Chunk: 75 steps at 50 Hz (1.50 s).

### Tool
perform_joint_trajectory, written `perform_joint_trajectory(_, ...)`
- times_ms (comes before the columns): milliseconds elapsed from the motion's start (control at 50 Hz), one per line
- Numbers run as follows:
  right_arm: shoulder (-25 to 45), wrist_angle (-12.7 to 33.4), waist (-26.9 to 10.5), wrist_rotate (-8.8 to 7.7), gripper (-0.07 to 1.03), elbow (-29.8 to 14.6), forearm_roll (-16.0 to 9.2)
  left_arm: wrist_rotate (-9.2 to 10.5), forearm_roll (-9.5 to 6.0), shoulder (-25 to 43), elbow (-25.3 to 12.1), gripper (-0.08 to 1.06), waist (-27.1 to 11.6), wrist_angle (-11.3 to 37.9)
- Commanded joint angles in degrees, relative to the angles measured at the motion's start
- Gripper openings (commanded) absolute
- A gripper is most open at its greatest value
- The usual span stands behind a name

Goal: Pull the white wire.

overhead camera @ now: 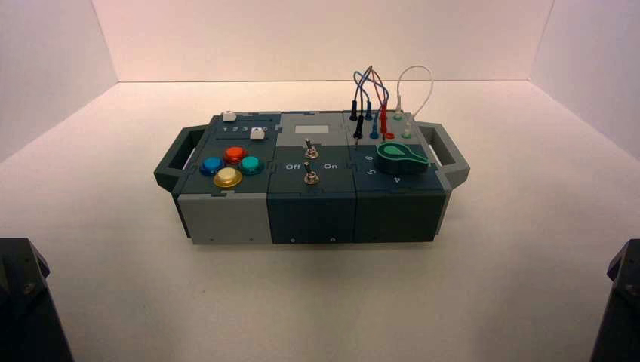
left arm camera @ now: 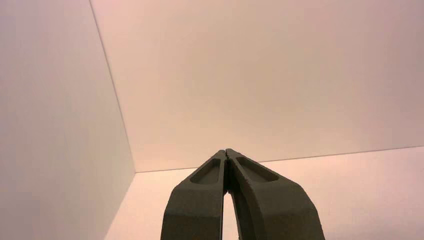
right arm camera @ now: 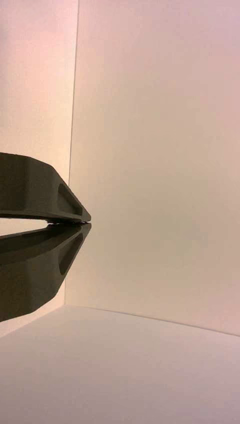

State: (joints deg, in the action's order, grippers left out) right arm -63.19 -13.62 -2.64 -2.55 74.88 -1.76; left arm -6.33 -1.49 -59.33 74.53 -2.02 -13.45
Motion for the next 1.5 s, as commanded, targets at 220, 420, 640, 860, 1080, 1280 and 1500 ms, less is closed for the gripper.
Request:
perform_joint_trajectory(220,0.4,-0.4,-0.1,-0.09,-0.02,-0.9,0.1,-0.18,0.09,0.4,-0.8,-0.03,0.1,-0.2)
perform_joint_trajectory(420,0.2,3.1,-0.1,0.35,-0.02,-2.0,0.0,0.26,0.00,0.0,-2.5,-0.03,-0.3,4.7)
perform_joint_trajectory(640,1.3,16.3,-0.1,0.44,-0.02,-7.6,0.0,0.26,0.09,1.0,-7.5,-0.03,-2.0,15.3)
perform_joint_trajectory(860,3.9,29.2,-0.1,0.44,-0.02,-13.5,-0.5,0.26,-0.09,3.3,-12.0,-0.03,-6.5,29.2)
perform_joint_trajectory(1080,7.4,40.3,-0.1,0.35,-0.02,-17.4,-6.2,0.35,-0.62,5.3,-15.1,-0.03,-12.7,39.3)
perform_joint_trajectory(1280,12.1,48.4,-1.6,-0.18,-0.02,-20.2,-9.4,0.35,-2.46,9.1,-19.1,-0.03,-18.2,45.7)
perform_joint_trajectory(1500,17.1,53.4,-5.4,-0.97,-0.02,-22.2,-9.4,0.00,-11.16,14.5,-23.8,-0.03,-22.5,49.9)
